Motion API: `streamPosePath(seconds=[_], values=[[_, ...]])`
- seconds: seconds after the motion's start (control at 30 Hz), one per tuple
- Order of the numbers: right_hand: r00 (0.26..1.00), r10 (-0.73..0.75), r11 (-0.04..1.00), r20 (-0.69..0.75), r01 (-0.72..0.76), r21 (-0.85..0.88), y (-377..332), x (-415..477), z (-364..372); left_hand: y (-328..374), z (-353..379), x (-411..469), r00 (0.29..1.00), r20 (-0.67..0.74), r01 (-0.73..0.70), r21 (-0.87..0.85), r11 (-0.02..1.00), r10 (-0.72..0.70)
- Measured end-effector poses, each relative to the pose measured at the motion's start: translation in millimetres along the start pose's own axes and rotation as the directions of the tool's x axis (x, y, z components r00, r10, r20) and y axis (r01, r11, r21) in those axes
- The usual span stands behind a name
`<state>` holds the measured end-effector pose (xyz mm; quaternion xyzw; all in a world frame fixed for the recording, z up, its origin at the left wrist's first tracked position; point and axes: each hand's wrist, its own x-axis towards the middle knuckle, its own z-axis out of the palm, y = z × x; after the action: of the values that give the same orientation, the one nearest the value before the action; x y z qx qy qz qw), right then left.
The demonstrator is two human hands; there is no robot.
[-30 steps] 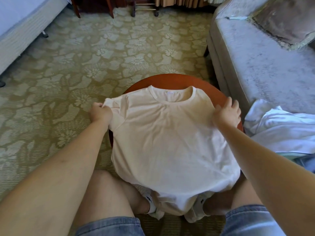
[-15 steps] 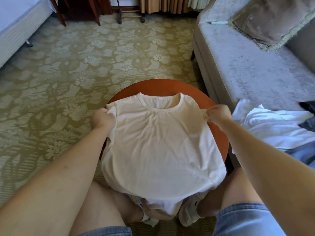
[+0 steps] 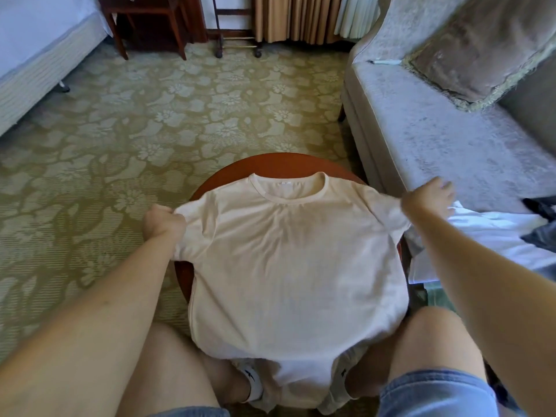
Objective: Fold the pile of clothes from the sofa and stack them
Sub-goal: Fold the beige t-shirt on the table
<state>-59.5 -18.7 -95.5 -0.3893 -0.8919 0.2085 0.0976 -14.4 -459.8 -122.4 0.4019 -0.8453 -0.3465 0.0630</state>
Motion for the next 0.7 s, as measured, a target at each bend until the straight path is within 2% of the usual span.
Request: streamPosePath(seconds=[0.07,0.13,0.2,0.27,0.3,0.37,0.43,0.57,0.7], values=[[0.964,-0.238,0.961,0.116,0.251,-0.114,-9.9,-34.0,16.1,-7.1,2.6,3.1,0.997,0.072,0.037,-0.023,0.999,-0.035],[0.85,-0.429,0.863,0.307,0.486,-0.138,-25.6,-69.9,35.2,-12.1,5.0,3.4,0.992,0.114,0.065,-0.098,0.993,-0.054],[0.702,-0.502,0.774,0.505,0.625,-0.099,-44.5,-109.5,53.9,-15.9,5.7,2.3,0.989,0.141,0.055,-0.166,0.985,-0.031],[0.546,-0.545,0.694,0.636,0.72,-0.024,-60.5,-145.7,74.2,-18.5,3.1,4.5,0.992,0.123,0.029,-0.244,0.969,0.001],[0.485,-0.553,0.659,0.678,0.752,-0.001,-65.9,-161.0,84.4,-19.2,0.2,7.0,0.995,0.102,0.033,-0.283,0.958,-0.004],[0.415,-0.546,0.599,0.728,0.801,-0.007,-70.5,-183.2,102.5,-18.9,-8.8,11.9,0.997,0.062,0.054,-0.327,0.943,-0.036],[0.409,-0.547,0.561,0.73,0.827,-0.042,-70.0,-192.1,114.9,-23.7,-17.3,16.3,0.998,0.05,0.048,-0.29,0.956,-0.035],[0.47,-0.594,0.546,0.653,0.831,-0.101,-67.0,-184.1,123.3,-50.7,-24.3,25.1,0.999,0.052,-0.005,-0.127,0.992,0.012],[0.513,-0.627,0.536,0.586,0.83,-0.153,-66.1,-177.0,129.2,-53.9,-17.4,17.9,0.992,0.105,-0.057,-0.088,0.994,0.066]])
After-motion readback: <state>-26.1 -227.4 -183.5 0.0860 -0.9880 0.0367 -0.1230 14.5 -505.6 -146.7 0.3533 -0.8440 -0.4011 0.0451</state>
